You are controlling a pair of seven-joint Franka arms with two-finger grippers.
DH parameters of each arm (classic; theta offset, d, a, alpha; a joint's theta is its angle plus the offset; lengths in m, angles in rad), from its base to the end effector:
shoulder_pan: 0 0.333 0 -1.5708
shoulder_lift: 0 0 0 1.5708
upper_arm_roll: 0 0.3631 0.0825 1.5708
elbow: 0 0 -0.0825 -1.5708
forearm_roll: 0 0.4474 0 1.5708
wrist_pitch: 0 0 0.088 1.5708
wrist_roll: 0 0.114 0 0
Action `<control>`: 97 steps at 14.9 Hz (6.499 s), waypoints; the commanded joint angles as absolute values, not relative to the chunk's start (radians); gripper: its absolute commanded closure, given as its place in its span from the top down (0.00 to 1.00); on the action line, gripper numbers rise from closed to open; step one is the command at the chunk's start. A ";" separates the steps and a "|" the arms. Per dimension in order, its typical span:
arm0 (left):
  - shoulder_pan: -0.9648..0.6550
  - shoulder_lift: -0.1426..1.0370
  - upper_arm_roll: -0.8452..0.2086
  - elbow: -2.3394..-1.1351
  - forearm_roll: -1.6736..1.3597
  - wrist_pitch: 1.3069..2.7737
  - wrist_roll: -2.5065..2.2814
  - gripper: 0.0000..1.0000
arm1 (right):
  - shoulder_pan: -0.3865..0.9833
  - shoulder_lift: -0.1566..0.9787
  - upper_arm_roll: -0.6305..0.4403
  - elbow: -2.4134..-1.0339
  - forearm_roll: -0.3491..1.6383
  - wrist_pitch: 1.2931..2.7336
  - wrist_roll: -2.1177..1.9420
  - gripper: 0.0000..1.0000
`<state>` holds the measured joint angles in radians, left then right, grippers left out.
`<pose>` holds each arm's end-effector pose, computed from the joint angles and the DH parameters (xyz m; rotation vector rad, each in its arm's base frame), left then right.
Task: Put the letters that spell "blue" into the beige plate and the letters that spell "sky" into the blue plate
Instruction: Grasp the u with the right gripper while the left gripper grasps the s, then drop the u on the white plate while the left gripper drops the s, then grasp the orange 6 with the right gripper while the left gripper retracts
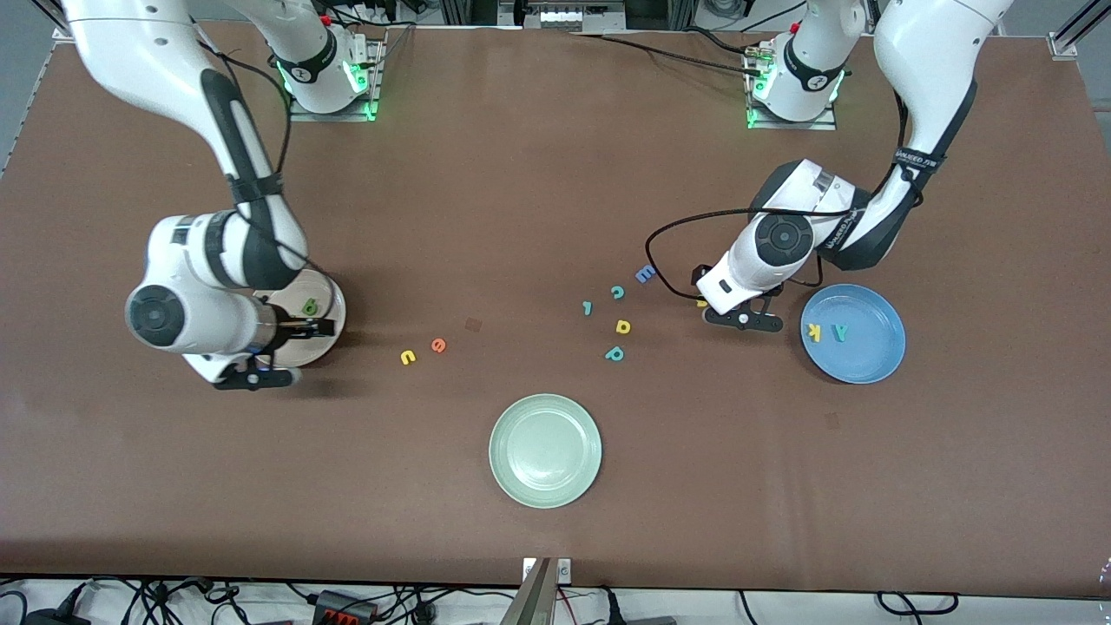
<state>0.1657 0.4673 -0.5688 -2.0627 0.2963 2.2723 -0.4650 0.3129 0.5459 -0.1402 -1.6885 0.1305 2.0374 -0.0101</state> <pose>0.5821 -0.2371 0.2114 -3.0937 0.1893 0.2545 0.7128 0.1424 0.2641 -3.1003 -0.1957 0.2996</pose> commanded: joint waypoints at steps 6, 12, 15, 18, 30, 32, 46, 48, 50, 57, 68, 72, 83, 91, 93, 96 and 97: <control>0.179 0.518 -0.571 -2.132 0.299 2.480 -0.502 1.00 | 0.462 0.666 -0.144 -1.594 0.123 2.140 -0.061 0.95; 0.173 0.555 -0.566 -2.125 0.308 2.505 -0.499 0.81 | 0.479 0.718 -0.143 -1.594 0.123 2.216 -0.069 0.64; 0.172 0.557 -0.566 -2.126 0.308 2.505 -0.495 0.47 | 0.480 0.735 -0.143 -1.598 0.126 2.243 -0.066 0.63; 0.173 0.557 -0.565 -2.126 0.308 2.500 -0.489 0.30 | 0.491 0.749 -0.143 -1.600 0.126 2.250 -0.066 0.62; 0.178 0.572 -0.560 -2.122 0.308 2.494 -0.489 0.09 | 0.506 0.772 -0.143 -1.595 0.129 2.290 -0.057 0.46; 0.189 0.549 -0.561 -2.111 0.308 2.436 -0.489 0.08 | 0.503 0.772 -0.143 -1.595 0.126 2.290 -0.060 0.34; 0.547 0.595 -0.558 -1.879 0.520 2.031 -0.011 0.09 | 0.370 0.507 -0.159 -1.790 0.132 2.112 -0.052 0.05; 0.558 0.617 -0.560 -1.881 0.517 2.029 -0.020 0.33 | 0.368 0.441 -0.190 -1.897 0.123 2.109 -0.060 0.05; 0.560 0.612 -0.566 -1.879 0.517 2.022 -0.012 1.00 | 0.367 0.417 -0.212 -1.968 0.120 2.112 -0.063 0.05; 0.560 0.578 -0.636 -1.801 0.497 1.933 -0.017 1.00 | 0.350 0.483 -0.218 -2.010 0.118 2.239 -0.074 0.09; 0.552 0.520 -0.811 -1.333 0.405 1.487 -0.025 1.00 | 0.523 0.511 -0.207 -1.814 0.143 2.224 -0.042 1.00; 0.418 0.369 -0.598 -1.321 0.226 1.480 -0.025 1.00 | 0.627 0.612 -0.207 -1.700 0.140 2.230 0.130 1.00; 0.097 0.060 -0.111 -1.552 -0.015 1.549 -0.014 1.00 | 0.650 0.756 -0.207 -1.617 0.156 2.295 0.859 0.78; -0.009 -0.115 -0.012 -1.779 -0.020 1.716 -0.011 1.00 | 0.637 0.767 -0.207 -1.612 0.252 2.306 0.839 0.76; -0.032 -0.138 0.012 -1.792 -0.020 1.717 -0.003 1.00 | 0.635 0.769 -0.207 -1.612 0.249 2.306 0.839 0.72; -0.057 -0.135 0.015 -1.787 -0.015 1.713 -0.009 1.00 | 0.635 0.769 -0.207 -1.612 0.247 2.306 0.839 0.65; -0.051 -0.133 0.014 -1.786 -0.015 1.709 -0.009 1.00 | 0.635 0.769 -0.207 -1.612 0.244 2.306 0.838 0.62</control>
